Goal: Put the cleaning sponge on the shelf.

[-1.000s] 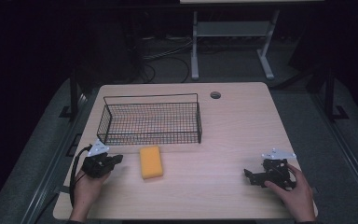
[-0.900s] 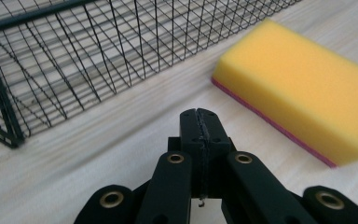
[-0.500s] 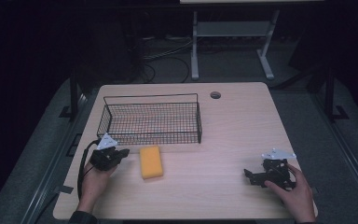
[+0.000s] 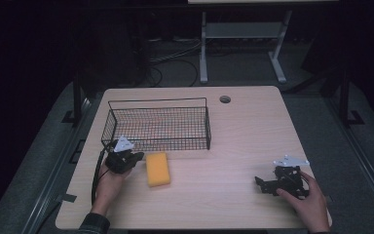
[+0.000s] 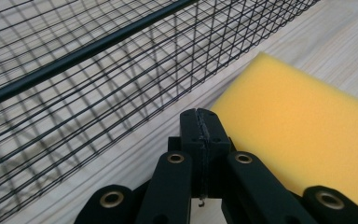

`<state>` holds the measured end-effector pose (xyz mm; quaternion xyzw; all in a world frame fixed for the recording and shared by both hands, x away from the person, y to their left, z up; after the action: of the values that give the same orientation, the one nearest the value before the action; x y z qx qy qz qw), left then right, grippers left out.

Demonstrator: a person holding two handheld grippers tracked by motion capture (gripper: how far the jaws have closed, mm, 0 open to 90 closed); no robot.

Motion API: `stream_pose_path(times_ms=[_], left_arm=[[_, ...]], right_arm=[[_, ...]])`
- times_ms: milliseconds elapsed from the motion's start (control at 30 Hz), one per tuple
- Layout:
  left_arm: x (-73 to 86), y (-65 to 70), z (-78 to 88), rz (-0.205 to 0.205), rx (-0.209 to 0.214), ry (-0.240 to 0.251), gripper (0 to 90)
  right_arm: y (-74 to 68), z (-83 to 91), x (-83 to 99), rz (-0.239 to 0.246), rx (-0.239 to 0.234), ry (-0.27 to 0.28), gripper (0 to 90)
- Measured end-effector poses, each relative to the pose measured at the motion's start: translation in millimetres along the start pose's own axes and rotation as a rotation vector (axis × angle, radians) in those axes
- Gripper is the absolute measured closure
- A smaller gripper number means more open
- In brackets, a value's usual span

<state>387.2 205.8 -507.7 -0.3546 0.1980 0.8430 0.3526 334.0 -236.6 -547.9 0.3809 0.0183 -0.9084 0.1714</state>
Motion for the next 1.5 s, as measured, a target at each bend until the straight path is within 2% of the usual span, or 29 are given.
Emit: stream_pose_path(times_ms=[533,1233,1500], left_arm=[[-13.7,12.7,-15.5,-0.044,0.031,-0.005,89.8],[-29.4,28.8,-33.5,-0.081,0.070,-0.014,89.8],[-36.7,38.7,-41.7,-0.089,0.098,-0.014,89.8]], right_arm=[[0.0,0.0,0.0,0.000,0.000,0.000,0.0],[0.0,0.0,0.0,0.000,0.000,0.000,0.0],[0.0,0.0,0.0,0.000,0.000,0.000,0.0]])
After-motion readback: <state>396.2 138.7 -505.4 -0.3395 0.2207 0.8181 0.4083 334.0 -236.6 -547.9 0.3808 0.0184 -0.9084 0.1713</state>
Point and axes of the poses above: each handheld gripper's, and its own axes: z roughly backward along the jaws, x roughly out of its underside, y roughly to its right, the point moved 9 cm from there along -z, roughly forward along the jaws, and after that the axes turned 10 degrees about x, right-handed, at the moved point
